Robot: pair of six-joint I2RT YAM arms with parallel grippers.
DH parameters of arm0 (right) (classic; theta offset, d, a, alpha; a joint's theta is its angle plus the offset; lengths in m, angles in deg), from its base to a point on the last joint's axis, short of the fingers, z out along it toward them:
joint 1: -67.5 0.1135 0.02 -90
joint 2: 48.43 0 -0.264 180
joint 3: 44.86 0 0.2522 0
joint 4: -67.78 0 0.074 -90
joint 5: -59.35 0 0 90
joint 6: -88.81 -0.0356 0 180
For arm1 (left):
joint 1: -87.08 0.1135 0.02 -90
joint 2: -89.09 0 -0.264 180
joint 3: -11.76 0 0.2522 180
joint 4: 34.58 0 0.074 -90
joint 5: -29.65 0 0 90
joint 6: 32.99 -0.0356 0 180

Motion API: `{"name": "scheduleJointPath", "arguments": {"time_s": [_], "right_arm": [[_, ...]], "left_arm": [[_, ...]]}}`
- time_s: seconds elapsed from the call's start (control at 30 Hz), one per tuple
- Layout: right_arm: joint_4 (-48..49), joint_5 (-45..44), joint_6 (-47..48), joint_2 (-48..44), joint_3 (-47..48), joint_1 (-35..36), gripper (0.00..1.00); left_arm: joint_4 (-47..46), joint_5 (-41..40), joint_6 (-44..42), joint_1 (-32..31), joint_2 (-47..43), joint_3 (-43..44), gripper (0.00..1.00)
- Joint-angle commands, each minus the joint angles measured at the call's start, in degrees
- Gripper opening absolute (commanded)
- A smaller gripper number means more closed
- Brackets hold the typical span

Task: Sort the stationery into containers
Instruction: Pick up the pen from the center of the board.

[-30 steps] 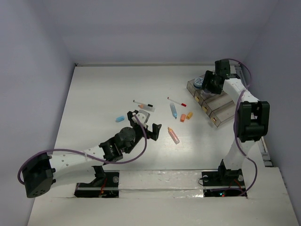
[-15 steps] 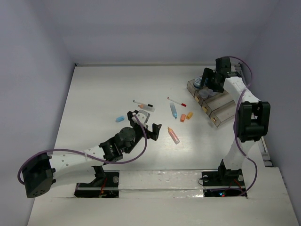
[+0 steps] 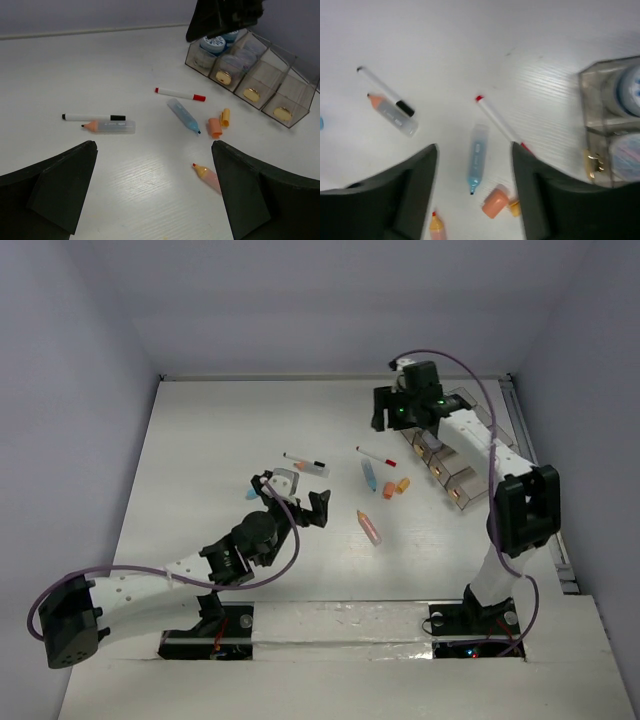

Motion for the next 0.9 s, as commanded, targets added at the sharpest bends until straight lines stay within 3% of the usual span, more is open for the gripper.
{"name": "scheduleJointPath", "arguments": {"time_s": [0.0, 0.13, 0.33, 0.47, 0.87], "right_arm": [[-0.58, -0.86, 4.49, 4.93, 4.31, 3.22, 0.59], [-2.97, -0.17, 8.96, 9.15, 8.88, 4.01, 0.48], [-11.05, -2.89, 17.32, 15.74, 14.25, 4.54, 0.61], [-14.39, -6.49, 20.05, 18.38, 16.28, 4.54, 0.59], [-15.89, -4.74, 20.4, 22.25, 14.52, 4.54, 0.59]], "left_arm": [[-0.99, -6.27, 1.57, 0.03, -3.05, -0.78, 0.99], [-1.26, -6.63, 1.57, 0.03, -4.03, -1.31, 0.99], [-0.82, -5.84, 1.65, 0.03, -3.24, -0.78, 0.99], [-0.82, -5.57, 1.65, 0.03, -2.88, -0.69, 0.99], [-2.13, -3.29, 0.95, 0.03, -3.67, -1.31, 0.99]]}}
